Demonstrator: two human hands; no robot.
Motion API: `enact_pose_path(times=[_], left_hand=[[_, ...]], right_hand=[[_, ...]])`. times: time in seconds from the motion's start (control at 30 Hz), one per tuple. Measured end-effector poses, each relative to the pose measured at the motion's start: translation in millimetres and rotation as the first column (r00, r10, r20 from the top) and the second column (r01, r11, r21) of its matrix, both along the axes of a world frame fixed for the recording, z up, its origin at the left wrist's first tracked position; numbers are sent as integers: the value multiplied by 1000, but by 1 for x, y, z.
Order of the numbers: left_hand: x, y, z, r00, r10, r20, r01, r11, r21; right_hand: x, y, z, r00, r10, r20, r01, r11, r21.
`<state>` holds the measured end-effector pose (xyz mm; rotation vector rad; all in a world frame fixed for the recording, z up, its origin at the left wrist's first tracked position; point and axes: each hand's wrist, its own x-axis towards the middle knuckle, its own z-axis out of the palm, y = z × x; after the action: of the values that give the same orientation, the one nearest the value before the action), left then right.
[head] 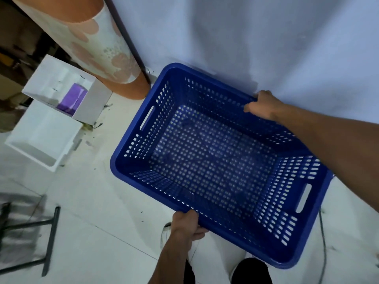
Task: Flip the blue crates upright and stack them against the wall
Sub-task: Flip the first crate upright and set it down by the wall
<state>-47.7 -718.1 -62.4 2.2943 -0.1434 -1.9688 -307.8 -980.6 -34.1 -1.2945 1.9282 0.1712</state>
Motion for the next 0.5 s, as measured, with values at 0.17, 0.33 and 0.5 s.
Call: enact_pose_path(times=[0.17,0.33,0.5], left_hand=[[0,0,3,1000,-12,9,12,1000,-1],[12,-4,8,957,-283,65,282,959,26],[27,-13,25,401,-778,483,869,490,70]], right_hand=[[3,17,5,999,44,-29,-46,996,-74],[17,77,19,970,241,-40,-245,957,-158],[28,152,39,967,249,54,-251,968,15]])
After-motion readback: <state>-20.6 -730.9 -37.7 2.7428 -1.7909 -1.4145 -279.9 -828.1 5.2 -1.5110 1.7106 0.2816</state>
